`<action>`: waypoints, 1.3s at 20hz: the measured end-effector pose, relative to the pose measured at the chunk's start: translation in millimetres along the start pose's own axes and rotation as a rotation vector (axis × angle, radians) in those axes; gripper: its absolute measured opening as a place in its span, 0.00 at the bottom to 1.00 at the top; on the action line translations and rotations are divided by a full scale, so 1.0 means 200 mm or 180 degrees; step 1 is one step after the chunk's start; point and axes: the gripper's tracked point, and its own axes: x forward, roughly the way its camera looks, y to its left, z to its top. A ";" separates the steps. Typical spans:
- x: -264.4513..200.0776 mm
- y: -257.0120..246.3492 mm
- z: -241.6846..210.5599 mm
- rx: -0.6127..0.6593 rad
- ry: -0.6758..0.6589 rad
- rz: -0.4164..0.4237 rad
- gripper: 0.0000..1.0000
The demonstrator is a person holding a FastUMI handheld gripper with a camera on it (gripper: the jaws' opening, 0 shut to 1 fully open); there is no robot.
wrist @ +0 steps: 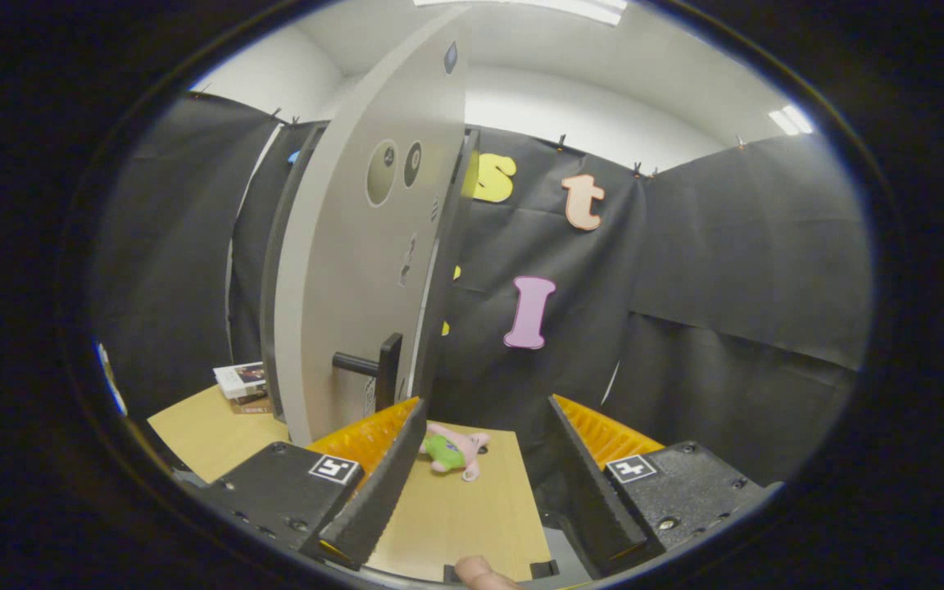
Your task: Open the shoe cabinet door, grab the shoes and put them into the shoe cabinet, then close the shoe cabinet door.
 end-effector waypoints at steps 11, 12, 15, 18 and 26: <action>-0.02 0.50 0.05 0.0469 0.0083 0.0417 0.92; -0.01 0.56 0.06 0.0437 0.0074 0.0447 0.92; 0.02 0.75 0.10 0.0394 0.0051 0.0538 0.92; 0.08 0.95 0.14 0.0418 0.0073 0.0624 0.93; 0.26 1.63 0.23 0.0439 0.0232 0.1139 0.93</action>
